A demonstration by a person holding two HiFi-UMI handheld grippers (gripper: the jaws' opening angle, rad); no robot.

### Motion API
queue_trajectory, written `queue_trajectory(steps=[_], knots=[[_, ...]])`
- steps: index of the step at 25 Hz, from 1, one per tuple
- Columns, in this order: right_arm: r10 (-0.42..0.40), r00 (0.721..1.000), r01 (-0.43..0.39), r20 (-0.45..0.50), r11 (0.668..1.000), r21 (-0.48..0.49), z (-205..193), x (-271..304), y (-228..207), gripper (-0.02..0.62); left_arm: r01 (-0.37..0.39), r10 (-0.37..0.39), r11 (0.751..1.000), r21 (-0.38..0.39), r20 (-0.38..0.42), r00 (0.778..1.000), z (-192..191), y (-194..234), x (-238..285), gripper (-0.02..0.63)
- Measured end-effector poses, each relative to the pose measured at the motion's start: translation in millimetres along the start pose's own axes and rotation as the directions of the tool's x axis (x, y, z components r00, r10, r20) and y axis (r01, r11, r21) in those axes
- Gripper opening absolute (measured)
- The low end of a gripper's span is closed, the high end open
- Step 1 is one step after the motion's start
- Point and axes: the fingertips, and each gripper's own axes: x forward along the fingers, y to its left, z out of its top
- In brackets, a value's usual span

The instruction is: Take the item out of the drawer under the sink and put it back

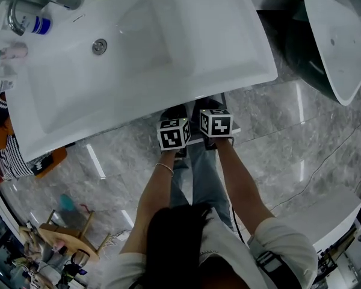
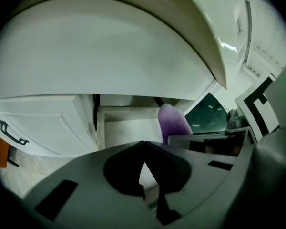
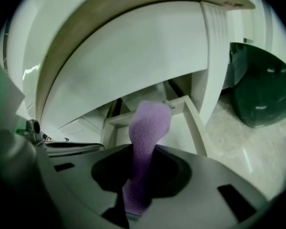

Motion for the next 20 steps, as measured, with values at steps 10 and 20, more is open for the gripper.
queue_trajectory(steps=[10,20], knots=[[-0.015,0.998,0.015,0.059,1.000,0.004,12,-54,21,0.098,0.031,-0.033,0.999,0.042,0.044,0.998,11,-21,-50,0.004],[-0.023,0.990,0.025,0.141,1.000,-0.007,12,-113,47,0.098,0.074,-0.084,0.993,0.092,0.114,0.990,21,-46,-102,0.003]])
